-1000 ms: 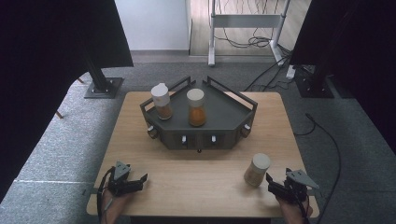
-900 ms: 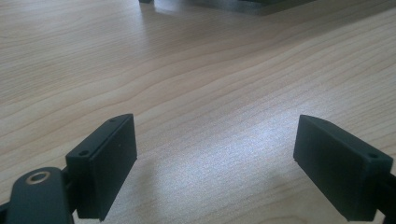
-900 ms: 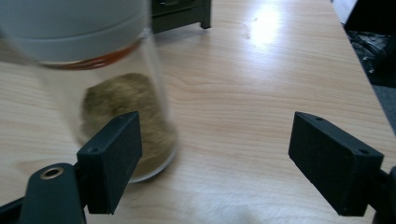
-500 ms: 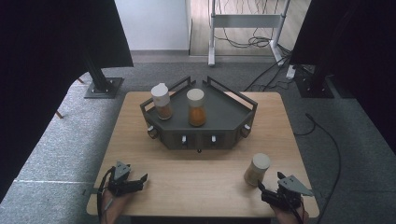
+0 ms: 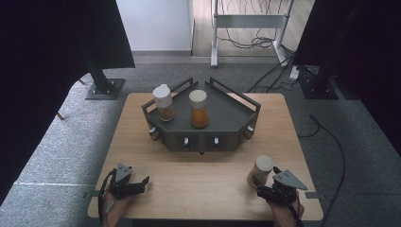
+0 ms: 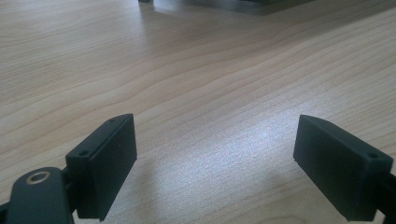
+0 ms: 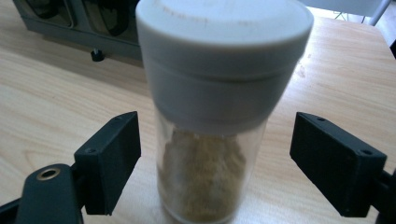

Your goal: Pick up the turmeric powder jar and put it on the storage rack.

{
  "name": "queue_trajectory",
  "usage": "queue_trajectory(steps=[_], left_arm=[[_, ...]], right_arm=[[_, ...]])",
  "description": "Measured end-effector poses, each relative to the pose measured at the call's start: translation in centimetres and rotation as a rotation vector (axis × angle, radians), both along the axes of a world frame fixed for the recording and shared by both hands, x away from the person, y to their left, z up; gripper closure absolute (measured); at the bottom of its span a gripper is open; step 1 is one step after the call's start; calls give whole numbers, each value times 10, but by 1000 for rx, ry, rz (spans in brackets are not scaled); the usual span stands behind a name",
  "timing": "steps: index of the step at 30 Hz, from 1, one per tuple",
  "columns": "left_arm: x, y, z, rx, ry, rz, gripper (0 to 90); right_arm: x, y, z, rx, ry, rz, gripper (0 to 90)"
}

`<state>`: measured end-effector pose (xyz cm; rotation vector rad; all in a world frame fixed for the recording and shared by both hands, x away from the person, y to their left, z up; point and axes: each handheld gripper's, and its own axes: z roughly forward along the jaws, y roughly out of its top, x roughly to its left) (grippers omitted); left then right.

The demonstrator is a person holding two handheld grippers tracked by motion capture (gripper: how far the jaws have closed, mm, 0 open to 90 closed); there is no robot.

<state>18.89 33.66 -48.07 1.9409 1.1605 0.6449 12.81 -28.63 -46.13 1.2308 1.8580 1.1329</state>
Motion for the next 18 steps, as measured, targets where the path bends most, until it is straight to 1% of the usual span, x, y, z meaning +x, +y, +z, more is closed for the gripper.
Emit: queue_trajectory(steps=[9, 13, 18], left_arm=[[1, 0, 0, 1, 3, -4, 130], [1, 0, 0, 0, 5, -3, 130], [1, 1, 0, -5, 4, -3, 130]], right_arm=[[5, 5, -1, 17, -32, -30, 169], [7, 5, 0, 28, -49, -35, 177], [9, 6, 1, 41, -68, -29, 214]])
